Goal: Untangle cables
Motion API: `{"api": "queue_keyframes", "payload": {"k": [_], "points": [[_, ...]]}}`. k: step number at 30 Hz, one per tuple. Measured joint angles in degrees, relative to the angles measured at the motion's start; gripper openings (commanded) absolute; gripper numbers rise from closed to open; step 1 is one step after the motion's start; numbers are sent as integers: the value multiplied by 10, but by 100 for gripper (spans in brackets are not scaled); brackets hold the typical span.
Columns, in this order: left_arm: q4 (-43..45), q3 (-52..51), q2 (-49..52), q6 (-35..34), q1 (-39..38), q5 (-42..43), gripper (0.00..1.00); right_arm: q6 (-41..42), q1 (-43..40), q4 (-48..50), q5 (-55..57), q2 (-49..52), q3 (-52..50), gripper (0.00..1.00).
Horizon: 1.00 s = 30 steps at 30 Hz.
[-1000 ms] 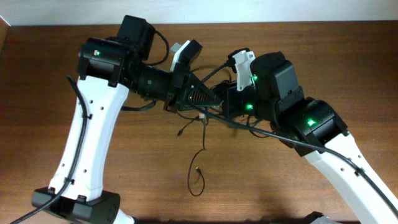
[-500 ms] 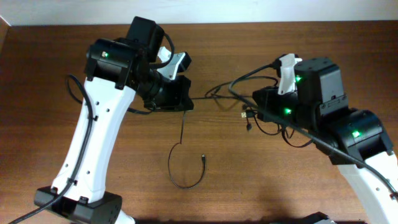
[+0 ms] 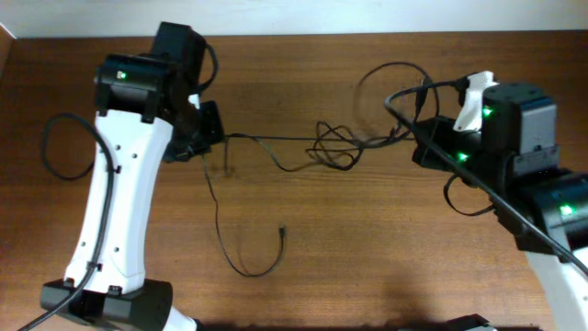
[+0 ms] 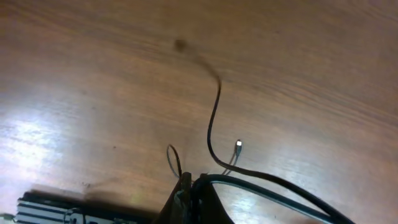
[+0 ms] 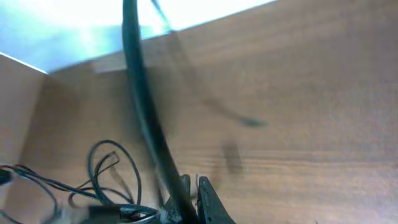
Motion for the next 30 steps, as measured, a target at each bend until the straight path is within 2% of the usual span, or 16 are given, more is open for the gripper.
{"api": "queue_keyframes", "payload": {"k": [6, 7, 8, 11, 12, 13, 16, 22, 26, 27, 30], "points": [[2, 0, 0, -10, 22, -21, 0, 28, 0, 1, 52, -11, 28, 4], [2, 0, 0, -16, 29, -27, 0, 29, 0, 1, 62, -11, 28, 9], [2, 0, 0, -21, 37, -32, 0, 30, 0, 0, 74, -11, 28, 19], [2, 0, 0, -39, 78, -59, 0, 34, -4, -6, 132, -14, 29, 63], [2, 0, 0, -42, 92, -63, 0, 35, -6, -6, 141, -16, 30, 75], [0, 0, 0, -45, 111, -66, 0, 35, -8, -7, 151, -19, 31, 81], [1, 0, 0, -36, 142, -39, 0, 36, -8, -9, 148, -25, 37, 85], [37, 0, 0, 88, 119, 140, 0, 36, -8, -14, 76, -13, 38, 90], [62, 0, 0, 200, 99, 336, 0, 37, -8, -36, 15, 17, 38, 98], [80, 1, 0, 215, 93, 419, 0, 36, -8, -40, -1, 27, 38, 99], [146, 36, 0, 231, 92, 556, 0, 25, -8, -49, -50, 54, 38, 98]]}}
